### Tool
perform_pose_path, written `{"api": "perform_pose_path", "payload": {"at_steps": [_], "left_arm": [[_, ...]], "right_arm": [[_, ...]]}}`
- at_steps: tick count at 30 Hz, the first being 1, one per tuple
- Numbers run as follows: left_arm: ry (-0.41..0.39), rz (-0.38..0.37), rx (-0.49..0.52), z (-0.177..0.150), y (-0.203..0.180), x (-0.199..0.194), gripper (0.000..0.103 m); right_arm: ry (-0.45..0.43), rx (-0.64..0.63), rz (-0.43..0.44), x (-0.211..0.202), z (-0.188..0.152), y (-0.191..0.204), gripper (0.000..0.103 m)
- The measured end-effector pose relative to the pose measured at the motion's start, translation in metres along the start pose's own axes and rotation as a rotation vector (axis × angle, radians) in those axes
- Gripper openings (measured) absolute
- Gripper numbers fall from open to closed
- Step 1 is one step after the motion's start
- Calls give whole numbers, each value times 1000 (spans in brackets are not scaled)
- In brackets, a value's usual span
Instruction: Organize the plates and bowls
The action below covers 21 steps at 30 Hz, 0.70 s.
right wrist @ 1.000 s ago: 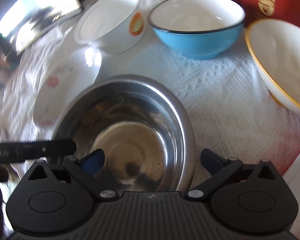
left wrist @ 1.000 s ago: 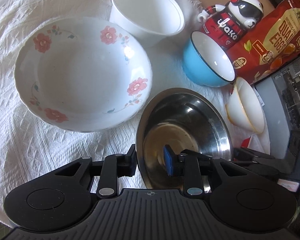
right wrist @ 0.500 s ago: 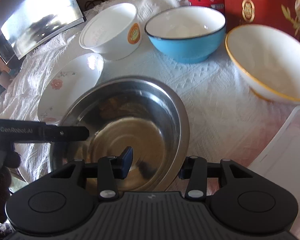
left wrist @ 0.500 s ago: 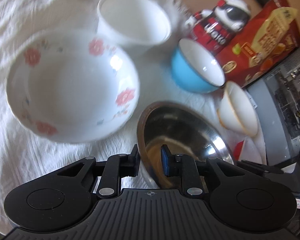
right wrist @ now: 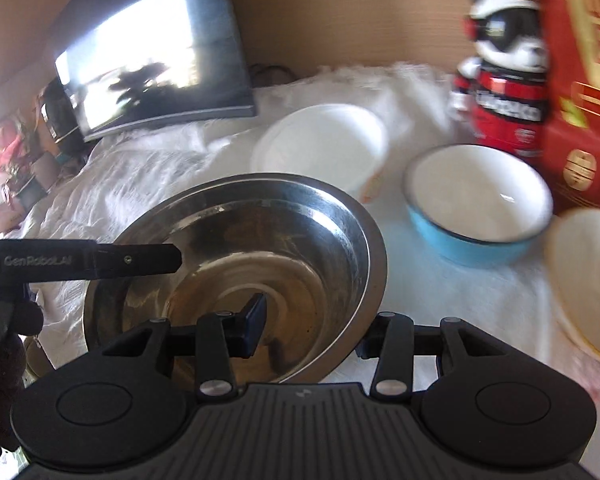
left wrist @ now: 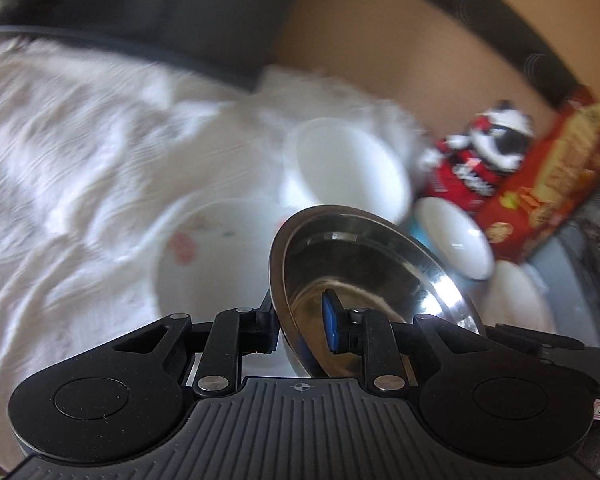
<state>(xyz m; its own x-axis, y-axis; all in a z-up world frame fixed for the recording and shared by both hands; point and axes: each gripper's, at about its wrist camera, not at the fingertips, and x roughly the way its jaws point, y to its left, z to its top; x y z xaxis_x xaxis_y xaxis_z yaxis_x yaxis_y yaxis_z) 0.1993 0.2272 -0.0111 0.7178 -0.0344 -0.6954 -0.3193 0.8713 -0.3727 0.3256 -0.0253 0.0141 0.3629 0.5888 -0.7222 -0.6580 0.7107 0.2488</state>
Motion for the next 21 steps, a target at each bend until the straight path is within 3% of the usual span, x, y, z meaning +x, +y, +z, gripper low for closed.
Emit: {"api": "perform_pose_path", "payload": {"at_steps": [5, 12, 18, 21], "left_arm": [[31, 86, -47, -3, 31, 7, 28], [19, 135, -56, -1, 44, 0, 28], [-18, 200, -12, 6, 49, -9, 28], [-1, 187, -29, 8, 56, -3, 28]], "right_arm": [[109, 6, 37, 51, 5, 24, 43], [109, -56, 35, 68, 7, 46, 44], [94, -47, 41, 61, 9, 38, 46], [83, -35, 24, 60, 9, 34, 46]]}}
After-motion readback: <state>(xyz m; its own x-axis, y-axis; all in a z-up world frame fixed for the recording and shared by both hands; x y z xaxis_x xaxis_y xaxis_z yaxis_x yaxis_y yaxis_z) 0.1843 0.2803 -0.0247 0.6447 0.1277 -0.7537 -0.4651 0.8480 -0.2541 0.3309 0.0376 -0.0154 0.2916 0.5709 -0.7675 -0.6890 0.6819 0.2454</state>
